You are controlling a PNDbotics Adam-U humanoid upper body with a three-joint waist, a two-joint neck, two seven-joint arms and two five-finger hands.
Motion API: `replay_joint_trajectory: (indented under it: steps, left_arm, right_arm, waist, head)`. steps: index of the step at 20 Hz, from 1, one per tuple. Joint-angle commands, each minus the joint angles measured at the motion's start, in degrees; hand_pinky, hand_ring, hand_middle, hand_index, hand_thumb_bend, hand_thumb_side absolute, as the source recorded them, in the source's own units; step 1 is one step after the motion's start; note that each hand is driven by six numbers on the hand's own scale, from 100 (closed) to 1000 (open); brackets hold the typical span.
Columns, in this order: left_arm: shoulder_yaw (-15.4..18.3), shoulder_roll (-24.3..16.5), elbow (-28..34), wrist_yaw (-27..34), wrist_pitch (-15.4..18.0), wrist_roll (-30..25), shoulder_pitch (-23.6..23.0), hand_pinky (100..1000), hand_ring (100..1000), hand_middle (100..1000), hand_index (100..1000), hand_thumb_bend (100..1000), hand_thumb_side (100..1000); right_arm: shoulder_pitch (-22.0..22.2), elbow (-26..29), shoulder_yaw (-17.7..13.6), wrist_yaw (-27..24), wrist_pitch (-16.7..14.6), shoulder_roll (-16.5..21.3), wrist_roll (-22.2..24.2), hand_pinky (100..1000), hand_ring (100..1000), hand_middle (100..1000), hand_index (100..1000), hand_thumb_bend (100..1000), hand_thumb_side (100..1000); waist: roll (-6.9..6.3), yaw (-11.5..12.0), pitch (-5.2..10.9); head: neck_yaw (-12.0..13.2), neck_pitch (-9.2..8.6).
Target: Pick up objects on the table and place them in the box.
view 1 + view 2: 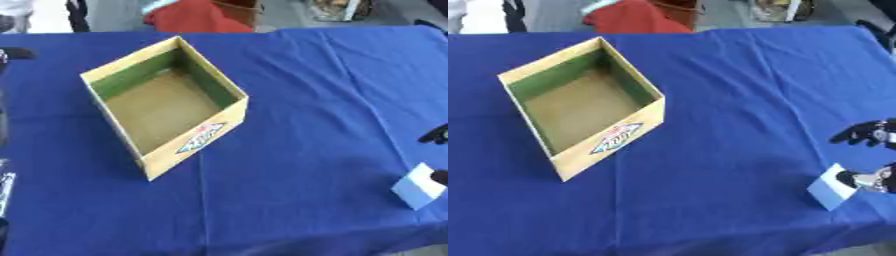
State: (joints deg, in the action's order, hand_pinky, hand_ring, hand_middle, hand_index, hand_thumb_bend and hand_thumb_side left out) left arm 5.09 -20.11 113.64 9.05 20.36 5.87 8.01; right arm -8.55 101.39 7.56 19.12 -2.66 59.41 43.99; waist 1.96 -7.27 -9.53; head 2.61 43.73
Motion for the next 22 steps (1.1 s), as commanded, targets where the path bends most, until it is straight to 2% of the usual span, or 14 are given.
replay_joint_trajectory:
  steps: [1, 11, 15, 22]
  left_arm:
    - [0.2, -1.3, 1.0, -0.1, -0.1, -0.1, 0.4, 603, 811, 687, 754, 167, 935]
    - [0.0, -1.0, 1.0, 0.0, -0.4, -0.3, 0.5, 603, 812, 687, 753, 169, 938]
    - [0.0, -0.9, 1.0, 0.1, -0.5, -0.3, 0.5, 603, 813, 687, 751, 169, 939]
    - [0.0, -0.8, 1.0, 0.2, -0.7, -0.4, 0.5, 603, 813, 685, 750, 169, 941]
  right_arm:
    - [-0.4, -0.5, -0.2, 0.4, 0.0, 1.2, -0.9, 871, 930, 926, 971, 314, 734]
    - [-0.4, -2.5, 0.6, 3.3, 0.8, -1.3, -4.7, 846, 885, 924, 977, 312, 688]
    - [-0.3, -3.5, 1.1, 3.9, 0.9, -1.7, -4.7, 848, 882, 925, 976, 322, 717]
    - [-0.1, -4.8, 1.3, 5.6, 1.0, -2.1, -3.8, 866, 901, 933, 977, 342, 717]
  waist:
    - [-0.05, 0.1, 0.51]
    - [-0.29, 0.4, 0.16]
    - [-0.30, 0.5, 0.05]
    - [-0.37, 0.5, -0.05]
  head:
    - [-0.2, 0.07]
    - [-0.1, 0.05]
    - [-0.3, 0.00]
    - [-0.5, 0.01]
